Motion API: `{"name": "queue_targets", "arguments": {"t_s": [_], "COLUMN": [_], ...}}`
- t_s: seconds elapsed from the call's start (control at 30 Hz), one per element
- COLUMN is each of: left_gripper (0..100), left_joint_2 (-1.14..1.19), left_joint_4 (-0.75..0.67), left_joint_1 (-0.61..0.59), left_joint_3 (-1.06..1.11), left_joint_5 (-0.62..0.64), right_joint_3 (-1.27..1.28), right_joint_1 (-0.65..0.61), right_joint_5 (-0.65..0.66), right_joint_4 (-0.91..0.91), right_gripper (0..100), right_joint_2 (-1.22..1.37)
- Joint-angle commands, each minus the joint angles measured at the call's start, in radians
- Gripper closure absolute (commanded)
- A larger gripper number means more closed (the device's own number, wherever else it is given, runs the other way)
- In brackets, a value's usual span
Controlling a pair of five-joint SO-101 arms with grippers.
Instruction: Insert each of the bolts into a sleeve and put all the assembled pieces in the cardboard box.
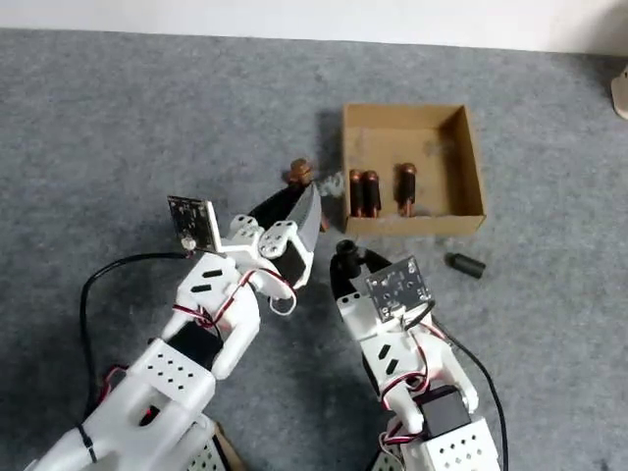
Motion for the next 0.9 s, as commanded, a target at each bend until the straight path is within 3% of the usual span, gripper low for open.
{"name": "queue_targets", "arguments": {"t_s": [0.0, 0.3, 0.53, 0.87], "left_gripper": [99, 99, 99, 99], "left_joint_2": [-0.041, -0.041, -0.041, -0.042], "left_joint_4": [-0.034, 0.054, 0.063, 0.057], "left_joint_1": [0.013, 0.067, 0.128, 0.09], "left_joint_3": [-0.012, -0.024, -0.024, -0.062], "left_joint_5": [0.029, 0.147, 0.149, 0.147], "right_joint_3": [0.036, 0.036, 0.036, 0.038], "right_joint_1": [-0.01, -0.01, -0.012, -0.012], "right_joint_5": [-0.006, -0.006, -0.009, -0.012], "right_joint_4": [-0.013, -0.013, -0.013, -0.013], "right_gripper": [99.3, 99.3, 99.3, 99.3], "right_joint_2": [-0.022, -0.022, -0.022, -0.022]}}
